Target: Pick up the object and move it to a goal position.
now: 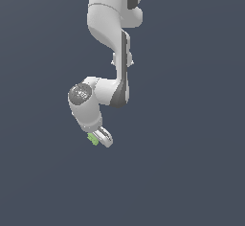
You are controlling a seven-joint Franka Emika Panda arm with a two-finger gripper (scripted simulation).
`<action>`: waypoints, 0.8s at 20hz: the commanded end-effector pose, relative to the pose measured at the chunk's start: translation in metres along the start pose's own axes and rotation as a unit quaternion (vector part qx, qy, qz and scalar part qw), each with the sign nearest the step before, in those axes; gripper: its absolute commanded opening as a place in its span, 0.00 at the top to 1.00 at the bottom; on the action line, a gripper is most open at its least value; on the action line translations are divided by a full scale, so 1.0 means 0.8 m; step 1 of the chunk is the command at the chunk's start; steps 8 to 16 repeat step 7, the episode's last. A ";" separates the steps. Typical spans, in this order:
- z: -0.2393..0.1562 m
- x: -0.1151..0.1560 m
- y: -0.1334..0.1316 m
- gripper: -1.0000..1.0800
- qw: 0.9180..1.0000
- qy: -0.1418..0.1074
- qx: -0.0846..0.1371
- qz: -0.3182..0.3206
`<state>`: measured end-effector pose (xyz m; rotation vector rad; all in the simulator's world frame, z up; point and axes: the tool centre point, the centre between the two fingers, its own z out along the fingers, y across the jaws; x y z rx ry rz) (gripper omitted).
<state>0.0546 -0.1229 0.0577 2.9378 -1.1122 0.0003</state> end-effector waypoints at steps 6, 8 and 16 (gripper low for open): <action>-0.002 0.019 0.007 1.00 1.000 0.000 0.000 -0.001; -0.002 0.019 0.007 1.00 1.000 0.000 0.000 -0.001; -0.002 0.019 0.007 1.00 1.000 0.000 0.000 -0.001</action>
